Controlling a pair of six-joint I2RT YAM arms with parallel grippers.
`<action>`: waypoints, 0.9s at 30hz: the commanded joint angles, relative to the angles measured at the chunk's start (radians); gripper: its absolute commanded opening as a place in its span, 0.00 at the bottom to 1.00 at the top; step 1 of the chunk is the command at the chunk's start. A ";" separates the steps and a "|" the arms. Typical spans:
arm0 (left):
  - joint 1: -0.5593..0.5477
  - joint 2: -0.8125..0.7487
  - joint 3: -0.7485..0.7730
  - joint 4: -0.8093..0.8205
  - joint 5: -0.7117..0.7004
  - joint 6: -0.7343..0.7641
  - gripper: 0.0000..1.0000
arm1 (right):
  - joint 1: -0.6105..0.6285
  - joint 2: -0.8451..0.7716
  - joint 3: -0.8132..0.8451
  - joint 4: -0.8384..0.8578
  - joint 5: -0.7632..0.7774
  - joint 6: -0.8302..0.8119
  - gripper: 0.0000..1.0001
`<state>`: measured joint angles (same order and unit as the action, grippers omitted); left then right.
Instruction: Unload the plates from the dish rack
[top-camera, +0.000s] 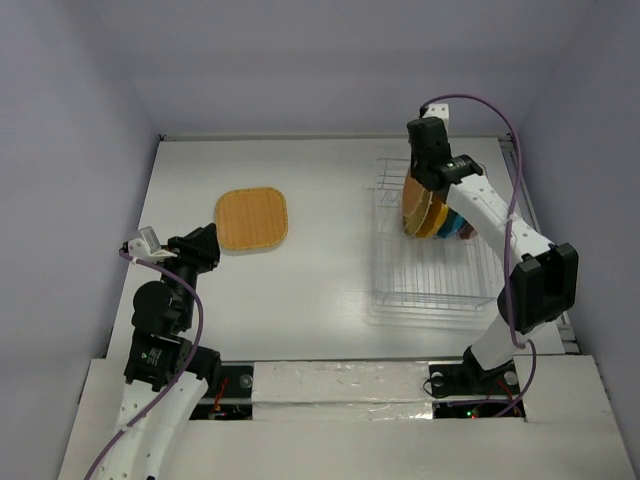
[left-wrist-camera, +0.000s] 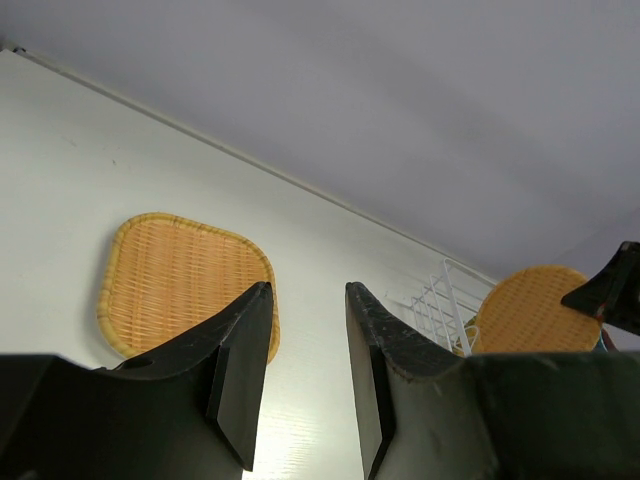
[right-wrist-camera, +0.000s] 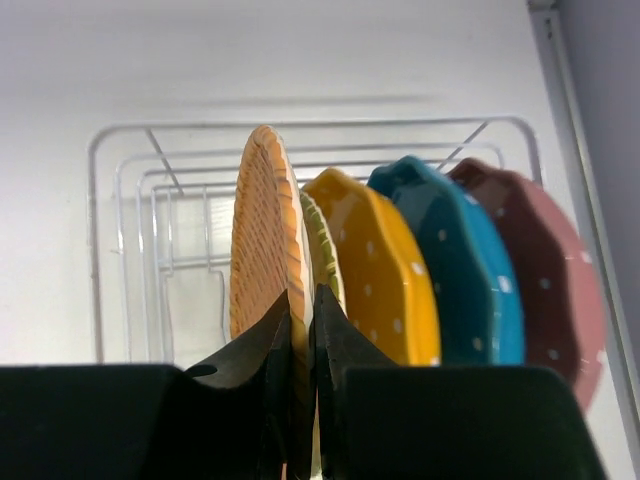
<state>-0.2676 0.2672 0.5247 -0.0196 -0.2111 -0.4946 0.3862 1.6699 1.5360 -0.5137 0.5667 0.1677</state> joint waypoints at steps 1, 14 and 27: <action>-0.004 0.000 0.008 0.044 0.004 0.007 0.32 | 0.028 -0.120 0.093 0.023 0.027 -0.004 0.00; -0.004 -0.005 0.008 0.044 0.004 0.004 0.33 | 0.261 -0.123 0.026 0.387 -0.283 0.287 0.00; 0.005 -0.008 0.006 0.046 0.004 0.007 0.33 | 0.350 0.484 0.344 0.747 -0.597 0.840 0.00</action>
<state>-0.2668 0.2653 0.5247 -0.0196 -0.2111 -0.4946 0.7044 2.1338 1.7504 0.0727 0.0536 0.8547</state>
